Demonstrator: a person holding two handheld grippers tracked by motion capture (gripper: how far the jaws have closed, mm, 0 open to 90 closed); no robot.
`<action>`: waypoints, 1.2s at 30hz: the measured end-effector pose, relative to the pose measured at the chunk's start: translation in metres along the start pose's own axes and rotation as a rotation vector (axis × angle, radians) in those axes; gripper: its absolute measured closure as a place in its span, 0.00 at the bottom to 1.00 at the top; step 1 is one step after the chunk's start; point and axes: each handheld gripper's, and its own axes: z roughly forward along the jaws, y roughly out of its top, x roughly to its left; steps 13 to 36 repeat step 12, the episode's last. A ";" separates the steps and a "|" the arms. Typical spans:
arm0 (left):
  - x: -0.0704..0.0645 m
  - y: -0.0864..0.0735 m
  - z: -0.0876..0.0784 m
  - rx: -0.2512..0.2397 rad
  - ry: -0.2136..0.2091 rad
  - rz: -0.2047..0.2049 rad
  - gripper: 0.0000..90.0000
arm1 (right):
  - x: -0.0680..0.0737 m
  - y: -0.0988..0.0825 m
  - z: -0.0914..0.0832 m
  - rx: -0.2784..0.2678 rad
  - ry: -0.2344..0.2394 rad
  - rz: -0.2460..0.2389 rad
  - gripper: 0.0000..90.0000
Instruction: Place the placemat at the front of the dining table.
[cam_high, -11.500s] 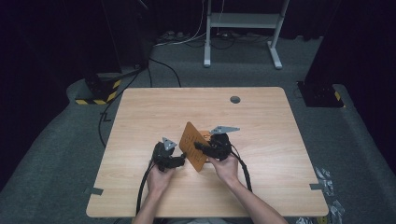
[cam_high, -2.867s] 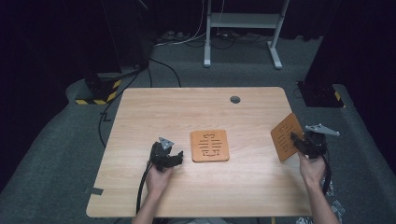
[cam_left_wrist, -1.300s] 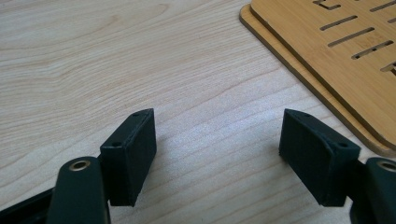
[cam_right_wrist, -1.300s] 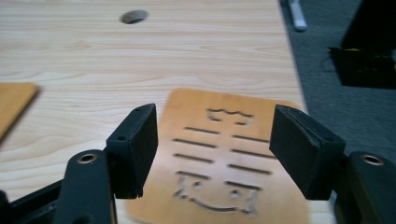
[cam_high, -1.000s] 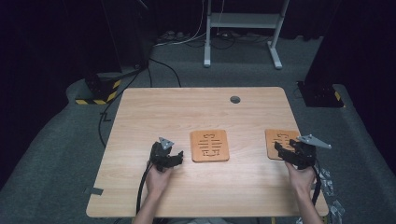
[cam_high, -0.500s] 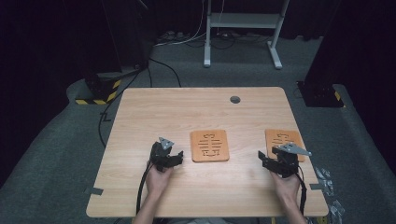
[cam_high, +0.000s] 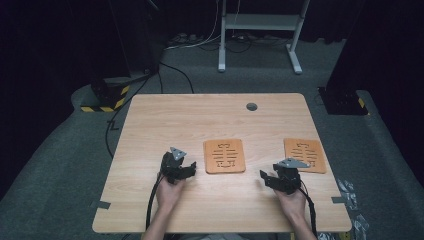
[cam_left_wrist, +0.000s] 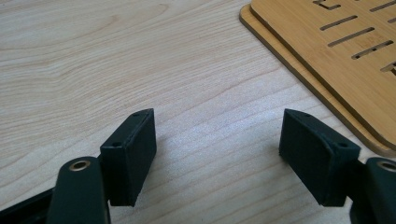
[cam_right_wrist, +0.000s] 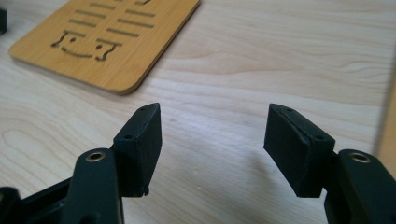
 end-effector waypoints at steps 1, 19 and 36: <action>0.000 0.000 0.000 0.000 0.000 0.000 0.30 | 0.001 -0.001 0.003 0.009 0.002 -0.014 0.41; 0.000 0.000 0.000 0.000 0.000 -0.001 0.30 | 0.014 -0.002 0.014 0.055 -0.029 -0.101 0.37; 0.000 0.000 0.000 0.000 0.000 -0.001 0.30 | 0.014 -0.002 0.014 0.055 -0.029 -0.101 0.37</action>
